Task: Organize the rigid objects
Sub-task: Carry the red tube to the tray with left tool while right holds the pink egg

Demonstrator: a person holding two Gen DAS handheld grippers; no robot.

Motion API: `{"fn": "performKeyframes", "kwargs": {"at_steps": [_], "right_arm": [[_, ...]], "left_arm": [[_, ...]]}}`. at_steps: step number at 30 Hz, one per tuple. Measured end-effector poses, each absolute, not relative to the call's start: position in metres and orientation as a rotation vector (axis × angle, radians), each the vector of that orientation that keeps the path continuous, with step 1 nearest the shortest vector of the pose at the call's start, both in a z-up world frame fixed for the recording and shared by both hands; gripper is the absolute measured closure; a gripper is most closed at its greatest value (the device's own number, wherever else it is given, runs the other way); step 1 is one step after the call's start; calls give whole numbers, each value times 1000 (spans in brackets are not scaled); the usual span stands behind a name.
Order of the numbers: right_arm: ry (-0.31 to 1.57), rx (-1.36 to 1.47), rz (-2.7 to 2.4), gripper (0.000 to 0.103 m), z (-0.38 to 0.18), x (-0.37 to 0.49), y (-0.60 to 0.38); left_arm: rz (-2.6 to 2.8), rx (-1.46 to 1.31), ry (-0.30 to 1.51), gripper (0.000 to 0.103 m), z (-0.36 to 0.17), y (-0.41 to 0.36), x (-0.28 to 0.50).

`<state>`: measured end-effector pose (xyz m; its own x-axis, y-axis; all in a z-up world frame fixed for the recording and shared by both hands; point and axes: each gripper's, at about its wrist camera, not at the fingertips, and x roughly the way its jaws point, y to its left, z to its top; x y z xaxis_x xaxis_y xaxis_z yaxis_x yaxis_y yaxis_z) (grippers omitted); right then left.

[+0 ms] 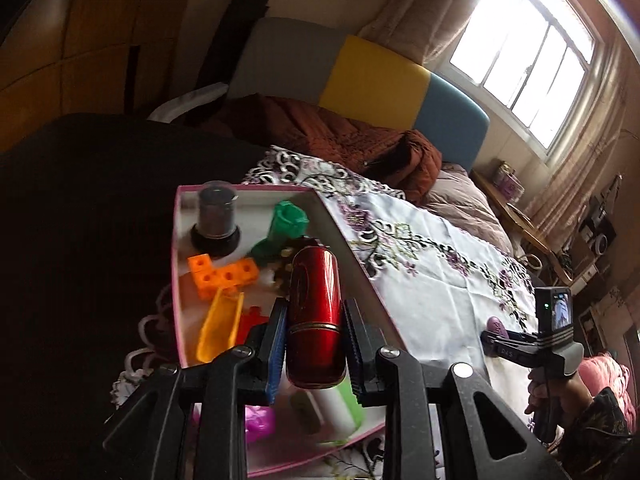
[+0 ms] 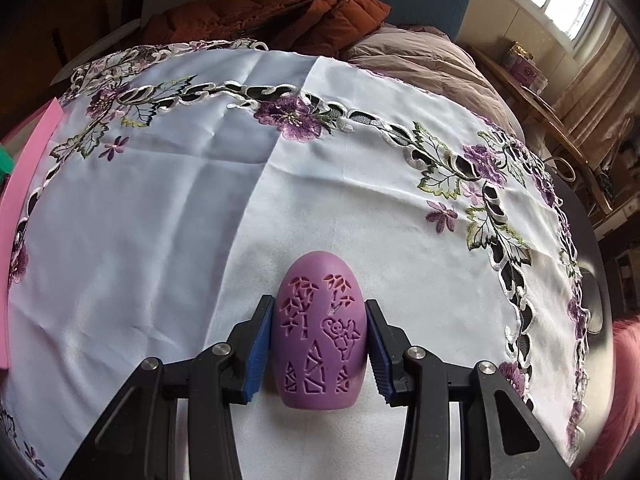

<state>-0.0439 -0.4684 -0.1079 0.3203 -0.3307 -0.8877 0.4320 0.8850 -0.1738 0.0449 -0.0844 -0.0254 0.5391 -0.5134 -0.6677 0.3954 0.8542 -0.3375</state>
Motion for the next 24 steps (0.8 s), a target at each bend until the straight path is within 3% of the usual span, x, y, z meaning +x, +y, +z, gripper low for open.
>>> {"fn": "performKeyframes", "kwargs": {"at_steps": [16,24], "right_arm": [[1143,83,-503,59,-107,-43,-466],[1144,80,-504,59,-107,-43,-466]], "left_arm": [[-663,-34,917,77,-44,-141,56],[-634,-1,1047,77,-82,-166,73]]}}
